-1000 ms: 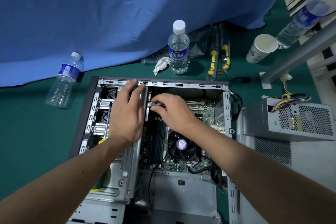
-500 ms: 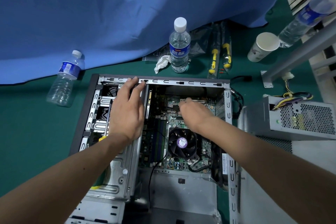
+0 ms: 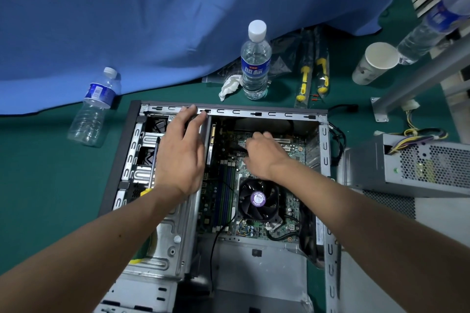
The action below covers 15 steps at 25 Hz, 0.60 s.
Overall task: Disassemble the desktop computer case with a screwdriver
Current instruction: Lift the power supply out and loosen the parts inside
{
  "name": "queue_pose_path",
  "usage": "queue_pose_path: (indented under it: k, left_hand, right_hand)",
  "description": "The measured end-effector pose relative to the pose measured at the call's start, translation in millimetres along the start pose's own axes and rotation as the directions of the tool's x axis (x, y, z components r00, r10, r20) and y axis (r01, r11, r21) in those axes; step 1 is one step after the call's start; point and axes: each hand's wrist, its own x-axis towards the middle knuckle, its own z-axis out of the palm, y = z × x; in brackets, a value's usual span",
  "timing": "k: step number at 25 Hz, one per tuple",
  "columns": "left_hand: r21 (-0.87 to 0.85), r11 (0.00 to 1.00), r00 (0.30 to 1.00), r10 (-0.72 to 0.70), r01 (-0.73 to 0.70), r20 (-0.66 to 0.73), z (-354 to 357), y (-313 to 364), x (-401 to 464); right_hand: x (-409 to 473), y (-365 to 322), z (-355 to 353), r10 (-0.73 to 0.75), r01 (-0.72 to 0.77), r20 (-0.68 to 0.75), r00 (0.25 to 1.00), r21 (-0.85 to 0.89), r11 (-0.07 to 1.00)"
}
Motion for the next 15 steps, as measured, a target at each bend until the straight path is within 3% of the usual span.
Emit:
queue_pose_path:
  k: [3, 5, 7, 9, 12, 15]
  left_hand:
    - [0.004, 1.000, 1.000, 0.009, -0.009, 0.000, 0.1, -0.5, 0.5]
    - [0.009, 1.000, 1.000, 0.012, -0.012, 0.001, 0.1, -0.5, 0.3]
    - [0.015, 1.000, 1.000, 0.013, -0.013, 0.005, 0.0, -0.4, 0.1]
    - [0.014, 1.000, 1.000, 0.015, -0.015, 0.006, -0.1, -0.7, 0.1]
    - [0.006, 1.000, 1.000, 0.007, -0.007, 0.005, 0.4, -1.0, 0.4]
    - [0.008, 1.000, 1.000, 0.001, -0.001, 0.006, 0.5, -0.7, -0.4]
  right_hand:
    - [3.7, -4.7, -12.0, 0.069, -0.107, 0.186, 0.980, 0.199, 0.974]
    - [4.9, -9.9, -23.9, 0.067, -0.203, 0.311, 0.948, 0.428, 0.881]
    - [8.1, -9.2, -28.2, 0.065, -0.248, 0.315, 0.947, 0.588, 0.770]
    - [11.9, -4.5, -23.6, 0.077, -0.229, 0.270, 0.960, 0.595, 0.771]
    - [13.5, 1.0, -12.9, 0.099, -0.163, 0.159, 0.982, 0.464, 0.871]
    - [15.1, -1.9, -11.2, 0.073, -0.138, 0.164, 0.984, 0.430, 0.892]
